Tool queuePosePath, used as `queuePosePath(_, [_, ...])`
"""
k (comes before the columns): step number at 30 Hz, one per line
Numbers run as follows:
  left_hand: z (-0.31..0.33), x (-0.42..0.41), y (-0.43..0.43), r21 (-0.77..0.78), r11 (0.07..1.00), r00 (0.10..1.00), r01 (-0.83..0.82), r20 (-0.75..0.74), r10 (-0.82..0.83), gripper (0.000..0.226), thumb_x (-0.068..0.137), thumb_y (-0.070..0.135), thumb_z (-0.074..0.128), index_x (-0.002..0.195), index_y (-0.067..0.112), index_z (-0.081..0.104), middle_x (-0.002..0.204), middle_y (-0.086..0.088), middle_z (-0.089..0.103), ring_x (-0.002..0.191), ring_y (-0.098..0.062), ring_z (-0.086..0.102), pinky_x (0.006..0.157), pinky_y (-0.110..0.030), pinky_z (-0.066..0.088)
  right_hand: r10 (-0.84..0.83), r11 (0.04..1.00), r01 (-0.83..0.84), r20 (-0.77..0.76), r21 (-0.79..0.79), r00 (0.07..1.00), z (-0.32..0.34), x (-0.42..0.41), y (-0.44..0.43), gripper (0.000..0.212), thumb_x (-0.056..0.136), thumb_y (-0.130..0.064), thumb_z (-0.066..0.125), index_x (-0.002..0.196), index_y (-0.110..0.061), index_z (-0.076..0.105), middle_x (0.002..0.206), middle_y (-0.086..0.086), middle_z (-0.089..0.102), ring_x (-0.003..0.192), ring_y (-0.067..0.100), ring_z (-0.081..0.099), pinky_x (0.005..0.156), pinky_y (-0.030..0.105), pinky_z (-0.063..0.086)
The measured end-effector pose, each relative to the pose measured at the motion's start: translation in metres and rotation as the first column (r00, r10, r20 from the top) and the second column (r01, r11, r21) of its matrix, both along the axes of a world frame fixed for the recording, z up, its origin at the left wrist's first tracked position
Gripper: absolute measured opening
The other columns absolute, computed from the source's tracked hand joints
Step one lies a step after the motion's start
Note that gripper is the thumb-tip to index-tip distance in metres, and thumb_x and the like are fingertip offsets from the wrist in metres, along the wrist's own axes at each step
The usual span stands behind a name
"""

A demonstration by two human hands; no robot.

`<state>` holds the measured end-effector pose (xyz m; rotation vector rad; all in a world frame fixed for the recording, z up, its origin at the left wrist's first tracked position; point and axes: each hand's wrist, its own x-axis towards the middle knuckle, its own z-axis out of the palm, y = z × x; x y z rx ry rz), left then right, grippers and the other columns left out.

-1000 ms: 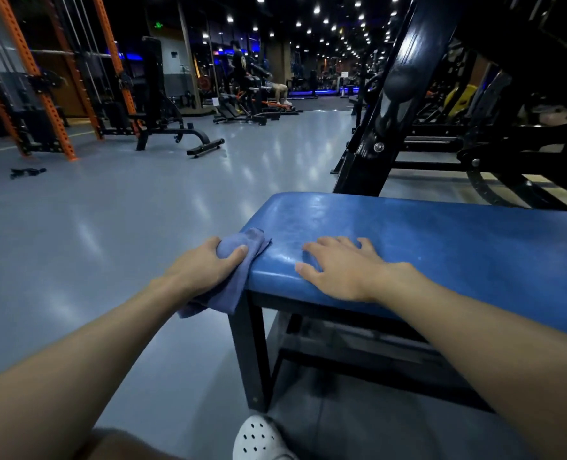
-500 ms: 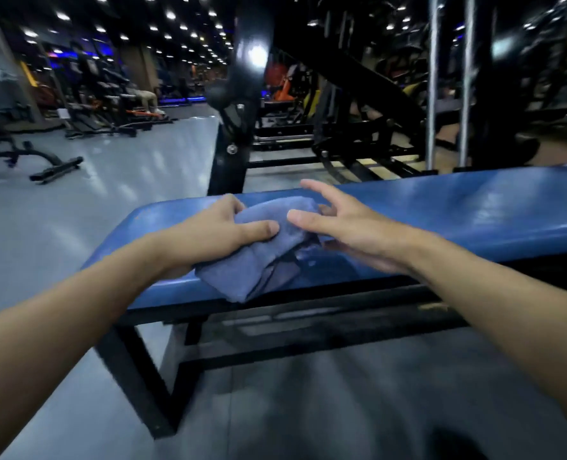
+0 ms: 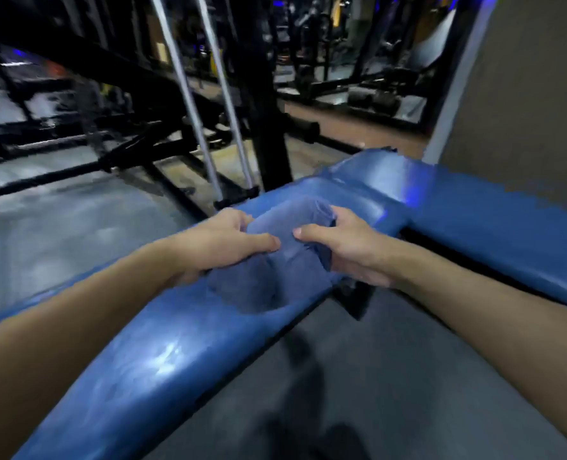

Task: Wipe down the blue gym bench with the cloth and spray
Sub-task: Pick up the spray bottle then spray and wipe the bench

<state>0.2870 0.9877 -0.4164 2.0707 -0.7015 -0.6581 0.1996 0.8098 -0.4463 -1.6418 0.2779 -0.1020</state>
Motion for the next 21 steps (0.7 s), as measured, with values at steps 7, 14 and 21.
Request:
queuePosePath(7, [0.208, -0.042, -0.226, 0.013, 0.977, 0.975, 0.214, 0.06, -0.214, 0.044, 0.076, 0.038, 0.078, 0.081, -0.001, 0.058, 0.07, -0.015, 0.056, 0.064, -0.016, 0.05, 0.059, -0.031, 0.041, -0.224, 0.975, 0.222, -0.123, -0.034, 0.967, 0.221, -0.106, -0.192, 0.023, 0.087, -0.015, 0.066, 0.109, -0.022, 0.063, 0.1, -0.005, 0.072, 0.091, 0.014, 0.068, 0.08, 0.035, 0.053])
queuePosePath(14, [0.376, -0.135, -0.444, -0.073, 0.925, 0.927, 0.373, 0.075, -0.368, 0.037, 0.088, 0.029, 0.073, 0.091, -0.006, 0.062, 0.078, -0.004, 0.062, 0.072, -0.017, 0.058, 0.057, -0.022, 0.042, -0.605, 0.786, 0.541, -0.196, -0.299, 0.771, 0.391, -0.257, -0.375, 0.024, 0.088, -0.009, 0.057, 0.107, -0.023, 0.06, 0.082, -0.003, 0.066, 0.069, 0.008, 0.063, 0.068, 0.025, 0.048])
queuePosePath(21, [0.444, -0.191, -0.6, -0.272, 0.881, 0.921, 0.387, 0.073, -0.382, 0.021, 0.087, 0.023, 0.072, 0.097, 0.005, 0.066, 0.083, 0.0, 0.068, 0.072, -0.012, 0.064, 0.059, -0.02, 0.048, -0.887, 0.441, 0.793, -0.067, -0.42, 0.458, 0.458, -0.341, -0.507, 0.013, 0.091, 0.0, 0.055, 0.091, -0.013, 0.059, 0.069, 0.003, 0.053, 0.06, 0.011, 0.047, 0.05, 0.016, 0.037])
